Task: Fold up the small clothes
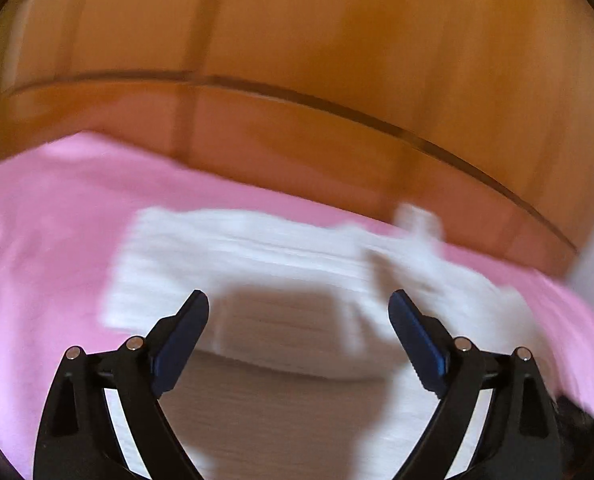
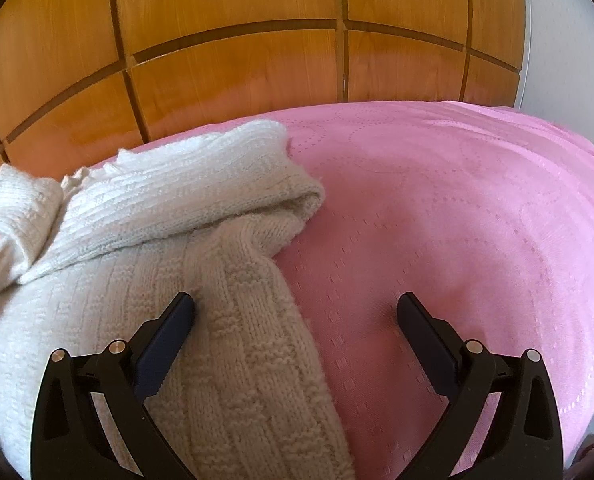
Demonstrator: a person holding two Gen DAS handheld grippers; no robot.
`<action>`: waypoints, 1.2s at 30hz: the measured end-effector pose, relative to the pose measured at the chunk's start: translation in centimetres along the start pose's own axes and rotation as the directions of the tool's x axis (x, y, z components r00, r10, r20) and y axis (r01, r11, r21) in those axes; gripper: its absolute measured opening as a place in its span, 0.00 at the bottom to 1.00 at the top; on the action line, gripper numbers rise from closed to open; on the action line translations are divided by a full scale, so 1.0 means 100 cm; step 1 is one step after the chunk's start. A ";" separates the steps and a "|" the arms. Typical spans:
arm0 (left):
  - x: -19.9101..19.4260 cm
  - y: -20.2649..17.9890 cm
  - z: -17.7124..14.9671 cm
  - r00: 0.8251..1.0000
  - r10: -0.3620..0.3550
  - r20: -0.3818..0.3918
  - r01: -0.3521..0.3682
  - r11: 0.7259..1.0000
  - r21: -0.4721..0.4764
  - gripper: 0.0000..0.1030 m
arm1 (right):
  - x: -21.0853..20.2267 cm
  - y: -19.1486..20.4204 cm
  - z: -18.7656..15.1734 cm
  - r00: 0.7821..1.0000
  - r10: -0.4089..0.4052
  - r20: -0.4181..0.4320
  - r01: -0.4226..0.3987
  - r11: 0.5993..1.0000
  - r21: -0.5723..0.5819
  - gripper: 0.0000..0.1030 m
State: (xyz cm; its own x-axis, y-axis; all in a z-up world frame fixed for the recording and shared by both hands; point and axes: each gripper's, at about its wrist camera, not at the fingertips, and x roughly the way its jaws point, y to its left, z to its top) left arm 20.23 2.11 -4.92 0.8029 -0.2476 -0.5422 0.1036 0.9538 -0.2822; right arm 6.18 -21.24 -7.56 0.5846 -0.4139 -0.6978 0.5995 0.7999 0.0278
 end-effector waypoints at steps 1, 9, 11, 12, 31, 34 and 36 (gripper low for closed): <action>0.003 0.017 0.002 0.999 0.044 -0.009 -0.044 0.998 -0.045 0.88 | -0.001 0.001 0.001 1.000 -0.004 0.000 0.004 1.000 -0.006 0.97; 0.031 0.034 -0.005 0.981 0.151 -0.118 -0.159 0.986 -0.056 0.90 | -0.041 0.069 0.016 0.965 0.251 0.072 -0.235 0.955 -0.179 0.97; 0.036 0.026 -0.006 0.974 0.185 -0.129 -0.189 0.982 -0.019 0.91 | -0.041 0.101 0.020 0.948 0.314 0.048 -0.292 0.921 -0.257 0.97; 0.035 0.024 -0.008 0.974 0.188 -0.130 -0.192 0.981 -0.015 0.91 | -0.039 0.114 0.021 0.942 0.335 0.034 -0.312 0.907 -0.283 0.97; 0.050 0.025 -0.005 0.979 0.154 -0.132 -0.161 0.986 -0.039 0.95 | -0.015 0.064 0.025 0.990 0.142 0.025 -0.140 0.987 -0.075 0.97; 0.050 0.025 -0.005 0.980 0.150 -0.132 -0.156 0.987 -0.042 0.95 | -0.028 0.050 0.002 0.997 0.072 0.037 -0.065 0.986 -0.156 0.97; 0.049 0.025 -0.005 0.981 0.145 -0.131 -0.152 0.988 -0.043 0.96 | -0.023 0.047 -0.009 0.999 0.035 0.015 -0.031 0.983 -0.180 0.97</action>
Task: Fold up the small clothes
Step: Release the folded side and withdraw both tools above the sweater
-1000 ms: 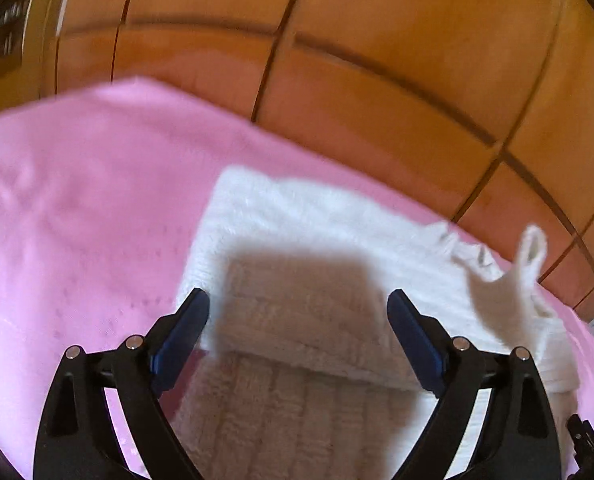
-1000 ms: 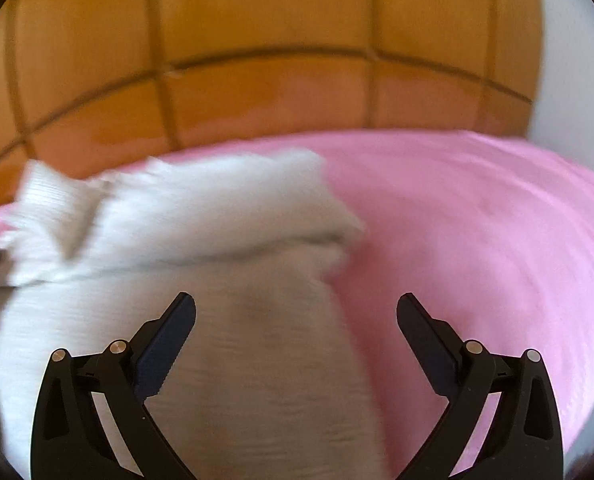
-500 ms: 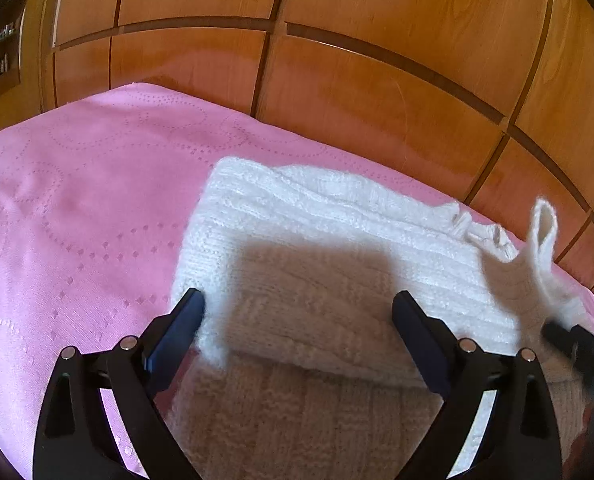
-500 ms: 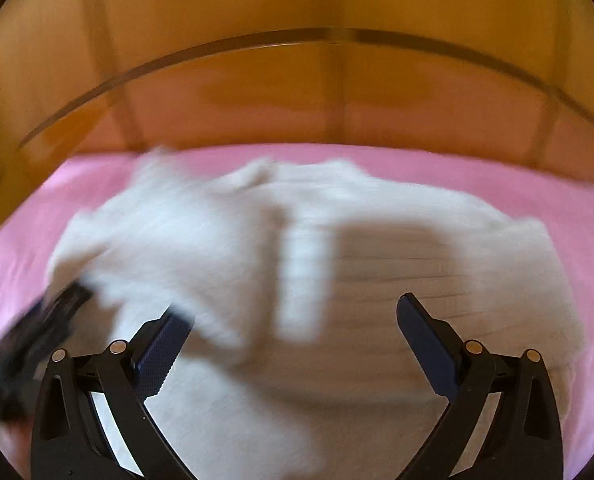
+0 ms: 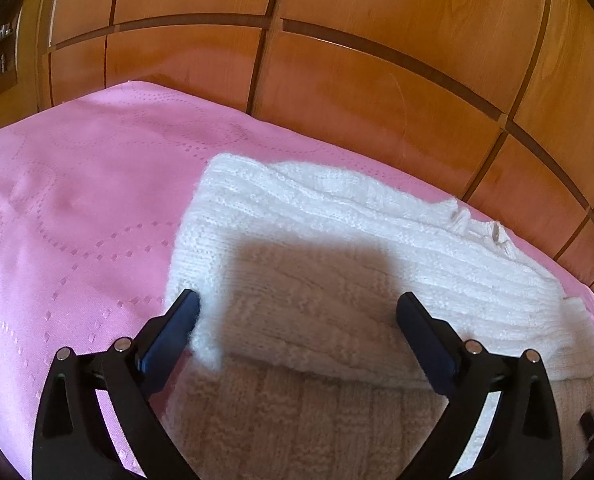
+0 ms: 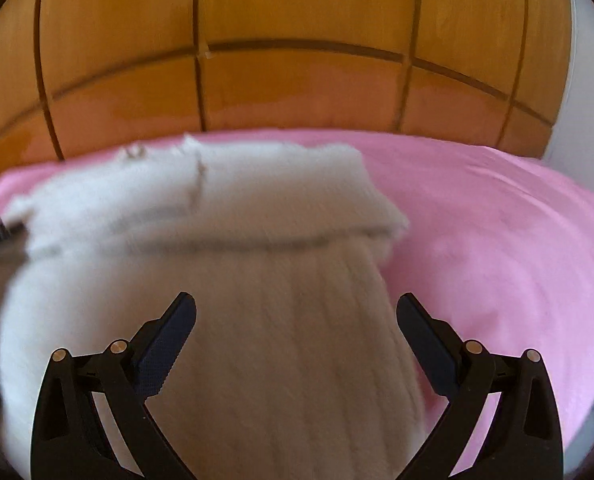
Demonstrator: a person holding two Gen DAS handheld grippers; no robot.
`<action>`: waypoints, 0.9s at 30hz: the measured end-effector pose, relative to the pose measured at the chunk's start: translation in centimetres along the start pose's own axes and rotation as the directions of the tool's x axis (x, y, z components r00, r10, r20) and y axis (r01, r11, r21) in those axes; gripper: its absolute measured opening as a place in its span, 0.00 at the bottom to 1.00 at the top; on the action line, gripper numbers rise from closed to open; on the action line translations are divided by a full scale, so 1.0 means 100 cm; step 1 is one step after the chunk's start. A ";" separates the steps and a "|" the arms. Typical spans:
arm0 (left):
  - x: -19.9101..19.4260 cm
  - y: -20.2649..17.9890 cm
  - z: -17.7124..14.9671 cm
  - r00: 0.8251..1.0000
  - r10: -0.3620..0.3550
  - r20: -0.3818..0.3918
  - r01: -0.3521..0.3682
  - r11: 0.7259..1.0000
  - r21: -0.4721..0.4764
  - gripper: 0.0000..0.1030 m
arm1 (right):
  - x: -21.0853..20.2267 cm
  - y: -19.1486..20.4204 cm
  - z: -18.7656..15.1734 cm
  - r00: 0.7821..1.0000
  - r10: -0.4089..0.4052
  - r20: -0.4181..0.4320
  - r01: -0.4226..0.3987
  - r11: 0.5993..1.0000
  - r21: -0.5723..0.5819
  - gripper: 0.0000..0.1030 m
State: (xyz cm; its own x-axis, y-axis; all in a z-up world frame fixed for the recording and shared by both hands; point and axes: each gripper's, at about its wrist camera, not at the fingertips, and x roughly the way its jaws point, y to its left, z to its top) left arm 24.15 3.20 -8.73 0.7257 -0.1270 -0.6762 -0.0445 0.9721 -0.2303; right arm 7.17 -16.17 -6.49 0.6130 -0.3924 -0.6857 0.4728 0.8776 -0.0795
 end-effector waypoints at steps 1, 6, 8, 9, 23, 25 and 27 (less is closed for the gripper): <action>0.000 0.000 0.000 1.000 -0.001 0.000 0.001 1.000 0.000 0.97 | 0.007 -0.002 -0.007 0.999 0.016 -0.037 -0.015 1.000 0.006 0.97; -0.006 -0.004 -0.002 1.000 0.002 -0.004 -0.002 1.000 0.021 0.97 | 0.014 -0.008 -0.012 0.998 0.062 -0.031 -0.061 0.997 0.043 0.97; -0.012 -0.004 -0.006 1.000 -0.014 -0.015 0.014 0.999 0.030 0.97 | 0.015 -0.011 -0.013 0.997 0.071 -0.019 -0.070 0.996 0.053 0.97; -0.014 -0.004 -0.009 1.000 -0.018 -0.023 0.019 0.999 0.033 0.98 | 0.014 -0.012 -0.014 0.997 0.073 -0.015 -0.072 0.996 0.056 0.97; -0.037 -0.008 -0.047 0.994 0.014 -0.108 -0.003 0.995 0.098 0.98 | 0.013 -0.014 -0.013 0.996 0.093 0.003 -0.093 0.993 0.076 0.97; -0.036 -0.013 -0.048 0.993 0.042 -0.115 -0.028 0.992 0.121 0.98 | 0.013 -0.014 -0.013 0.995 0.098 0.005 -0.098 0.992 0.079 0.97; -0.035 -0.015 -0.049 0.992 0.054 -0.117 -0.039 0.991 0.130 0.98 | 0.012 -0.014 -0.013 0.995 0.102 0.007 -0.102 0.991 0.083 0.97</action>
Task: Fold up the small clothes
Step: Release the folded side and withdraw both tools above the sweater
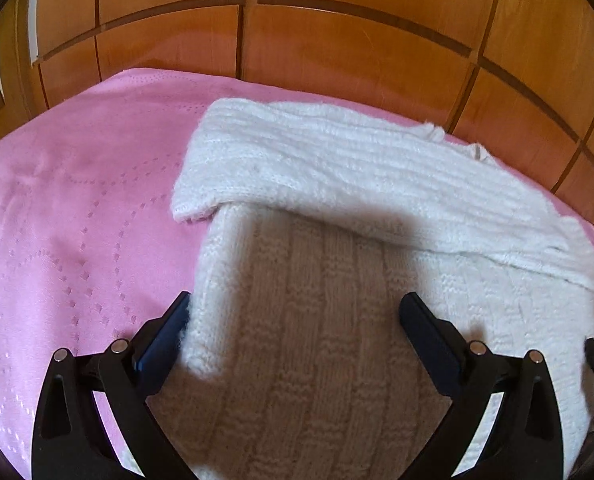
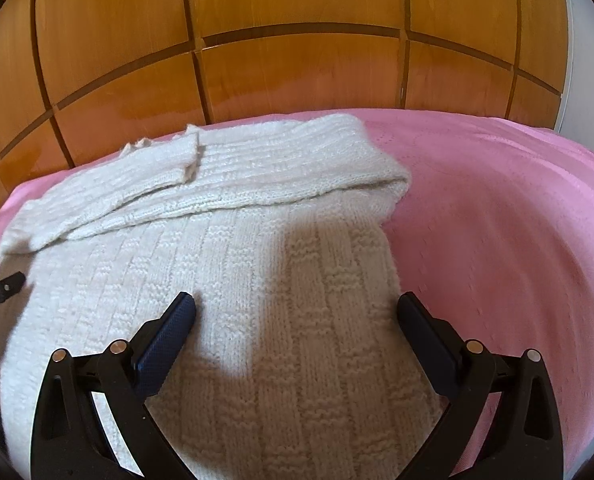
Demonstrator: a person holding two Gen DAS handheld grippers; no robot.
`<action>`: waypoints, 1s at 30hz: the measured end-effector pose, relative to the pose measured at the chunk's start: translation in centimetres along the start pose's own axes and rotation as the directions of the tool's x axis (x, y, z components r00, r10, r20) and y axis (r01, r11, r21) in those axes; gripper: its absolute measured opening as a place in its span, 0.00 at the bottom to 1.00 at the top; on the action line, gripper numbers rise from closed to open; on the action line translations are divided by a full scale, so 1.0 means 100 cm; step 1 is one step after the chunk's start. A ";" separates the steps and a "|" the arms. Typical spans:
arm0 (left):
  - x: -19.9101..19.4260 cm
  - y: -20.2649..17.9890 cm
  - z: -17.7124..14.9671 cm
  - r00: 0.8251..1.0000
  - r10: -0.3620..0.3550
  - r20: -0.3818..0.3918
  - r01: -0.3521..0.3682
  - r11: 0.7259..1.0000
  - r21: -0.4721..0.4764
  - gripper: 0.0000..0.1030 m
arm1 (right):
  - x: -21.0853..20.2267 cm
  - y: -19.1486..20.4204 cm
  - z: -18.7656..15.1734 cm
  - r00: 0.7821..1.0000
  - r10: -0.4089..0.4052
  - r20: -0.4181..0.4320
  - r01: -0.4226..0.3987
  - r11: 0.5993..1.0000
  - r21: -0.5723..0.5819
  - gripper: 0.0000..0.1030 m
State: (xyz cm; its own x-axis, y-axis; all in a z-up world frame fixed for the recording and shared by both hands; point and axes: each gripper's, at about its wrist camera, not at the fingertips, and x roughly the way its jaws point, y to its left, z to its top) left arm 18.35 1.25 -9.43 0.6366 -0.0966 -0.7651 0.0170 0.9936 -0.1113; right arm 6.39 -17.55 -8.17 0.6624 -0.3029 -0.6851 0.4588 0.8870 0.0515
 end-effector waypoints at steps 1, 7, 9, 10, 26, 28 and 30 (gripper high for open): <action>0.000 0.000 0.000 1.000 0.001 -0.001 -0.001 1.000 0.001 0.98 | 0.000 0.000 0.000 1.000 0.003 0.001 -0.003 1.000 0.003 0.97; -0.001 0.002 -0.001 1.000 -0.009 0.003 0.009 1.000 -0.008 0.98 | -0.002 -0.002 -0.001 1.000 0.007 0.003 -0.007 1.000 0.006 0.97; -0.001 0.002 -0.002 1.000 -0.009 0.005 0.009 1.000 -0.008 0.98 | -0.002 -0.002 -0.001 1.000 0.007 0.003 -0.007 1.000 0.006 0.97; -0.001 0.002 -0.001 1.000 -0.010 0.004 0.010 1.000 -0.008 0.98 | -0.002 -0.002 -0.001 1.000 0.007 0.003 -0.007 1.000 0.006 0.97; 0.000 0.004 -0.002 1.000 -0.017 0.008 0.017 1.000 -0.013 0.98 | -0.003 -0.003 0.001 1.000 0.007 0.000 -0.007 1.000 0.003 0.97; -0.003 0.005 -0.003 1.000 -0.027 0.007 0.027 1.000 -0.016 0.98 | -0.001 -0.003 0.002 1.000 0.002 -0.018 -0.002 1.000 -0.006 0.97; -0.006 0.008 -0.004 0.999 -0.052 0.007 0.052 0.998 -0.025 0.98 | 0.002 0.000 0.004 0.999 -0.017 -0.041 0.016 1.000 -0.024 0.97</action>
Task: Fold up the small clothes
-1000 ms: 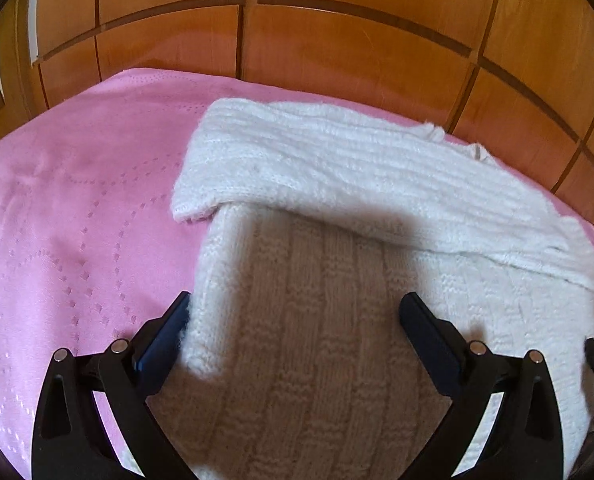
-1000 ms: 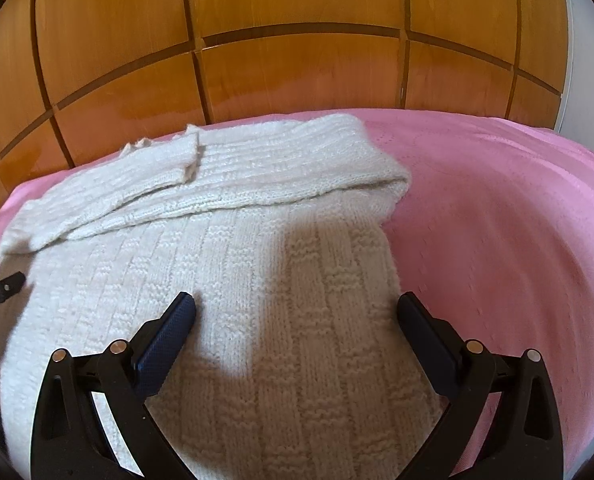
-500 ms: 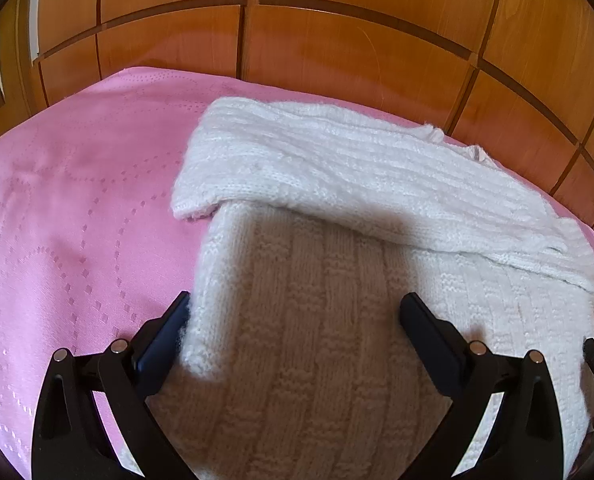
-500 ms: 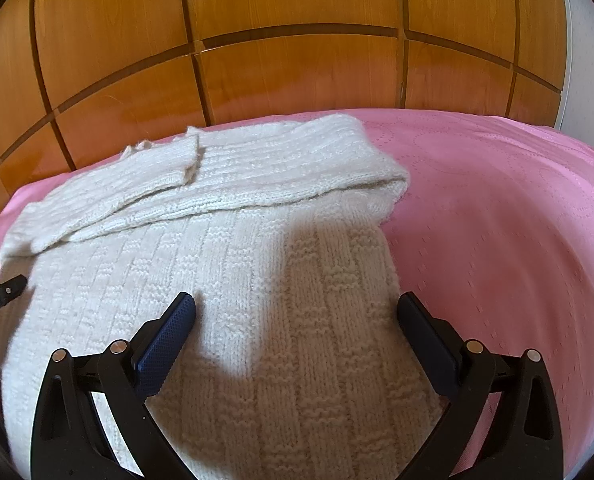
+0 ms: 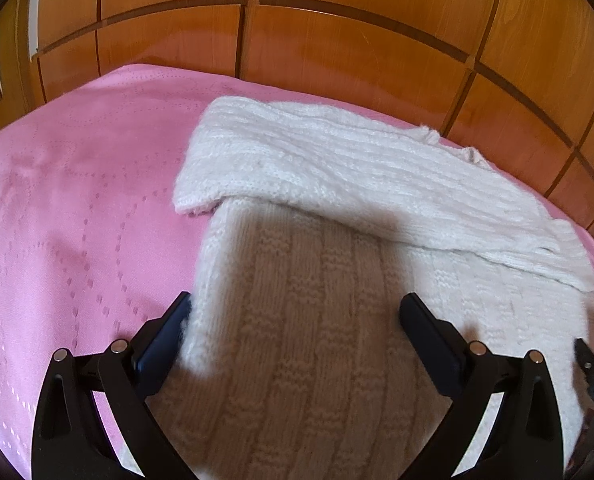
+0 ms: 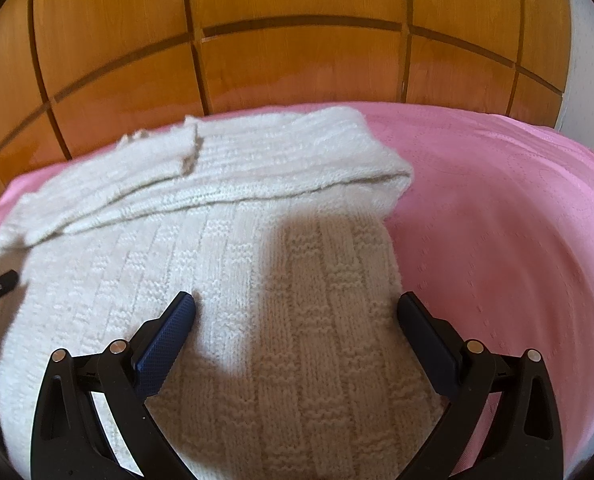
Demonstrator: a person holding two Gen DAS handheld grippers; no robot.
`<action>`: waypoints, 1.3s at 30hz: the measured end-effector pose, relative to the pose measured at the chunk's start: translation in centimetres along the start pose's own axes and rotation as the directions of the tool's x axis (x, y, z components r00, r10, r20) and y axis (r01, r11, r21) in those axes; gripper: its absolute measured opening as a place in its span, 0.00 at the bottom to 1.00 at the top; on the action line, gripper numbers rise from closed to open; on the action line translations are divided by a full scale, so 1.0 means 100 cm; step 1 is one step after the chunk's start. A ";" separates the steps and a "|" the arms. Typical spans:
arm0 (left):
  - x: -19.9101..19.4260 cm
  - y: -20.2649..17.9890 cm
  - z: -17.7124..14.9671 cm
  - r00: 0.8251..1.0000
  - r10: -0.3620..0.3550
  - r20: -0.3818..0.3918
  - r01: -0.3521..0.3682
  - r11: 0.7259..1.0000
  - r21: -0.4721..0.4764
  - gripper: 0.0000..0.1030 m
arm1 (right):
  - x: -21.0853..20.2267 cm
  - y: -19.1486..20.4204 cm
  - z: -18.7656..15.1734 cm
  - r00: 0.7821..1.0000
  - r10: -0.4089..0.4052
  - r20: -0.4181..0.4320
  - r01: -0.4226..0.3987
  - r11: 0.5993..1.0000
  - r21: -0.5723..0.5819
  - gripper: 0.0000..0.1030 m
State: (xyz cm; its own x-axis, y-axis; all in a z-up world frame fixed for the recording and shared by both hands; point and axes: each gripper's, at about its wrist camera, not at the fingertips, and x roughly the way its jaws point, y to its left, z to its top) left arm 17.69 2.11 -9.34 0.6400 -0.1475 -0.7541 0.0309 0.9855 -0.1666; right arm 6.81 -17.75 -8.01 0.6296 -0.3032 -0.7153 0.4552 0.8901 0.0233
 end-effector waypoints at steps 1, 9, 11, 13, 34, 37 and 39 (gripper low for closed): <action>-0.003 0.003 -0.001 1.000 -0.024 0.001 0.024 1.000 -0.006 0.98 | 0.000 0.000 0.000 1.000 -0.003 -0.002 0.003 1.000 -0.005 0.97; -0.044 0.039 -0.021 0.986 -0.163 0.044 0.163 0.987 0.007 0.98 | -0.037 -0.055 -0.005 0.986 0.161 0.049 -0.165 0.981 0.106 0.97; -0.052 0.051 -0.026 0.984 -0.172 0.039 0.171 0.985 0.010 0.98 | -0.046 -0.073 -0.007 0.983 0.179 0.046 -0.183 0.977 0.112 0.88; -0.058 0.066 -0.031 0.985 -0.167 0.032 0.167 0.986 0.000 0.96 | -0.051 -0.095 -0.008 0.969 0.242 0.042 -0.245 0.960 0.134 0.70; -0.094 0.079 -0.114 0.753 -0.635 -0.171 0.645 0.764 0.008 0.60 | -0.066 -0.135 -0.128 0.590 0.804 -0.083 -0.715 0.567 0.409 0.30; -0.092 0.076 -0.115 0.753 -0.632 -0.183 0.640 0.768 -0.018 0.39 | -0.067 -0.133 -0.135 0.569 0.818 -0.092 -0.720 0.548 0.425 0.30; -0.092 0.074 -0.117 0.746 -0.637 -0.194 0.644 0.764 -0.035 0.27 | -0.068 -0.125 -0.134 0.565 0.815 -0.129 -0.719 0.563 0.407 0.20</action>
State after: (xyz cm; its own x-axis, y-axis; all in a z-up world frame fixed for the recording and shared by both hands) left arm 3.07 9.77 -11.01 0.3086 -0.7541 -0.5798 0.4087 0.6555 -0.6350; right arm -11.61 -22.26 -12.84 0.6454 0.5980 -0.4752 0.0594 0.5810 0.8117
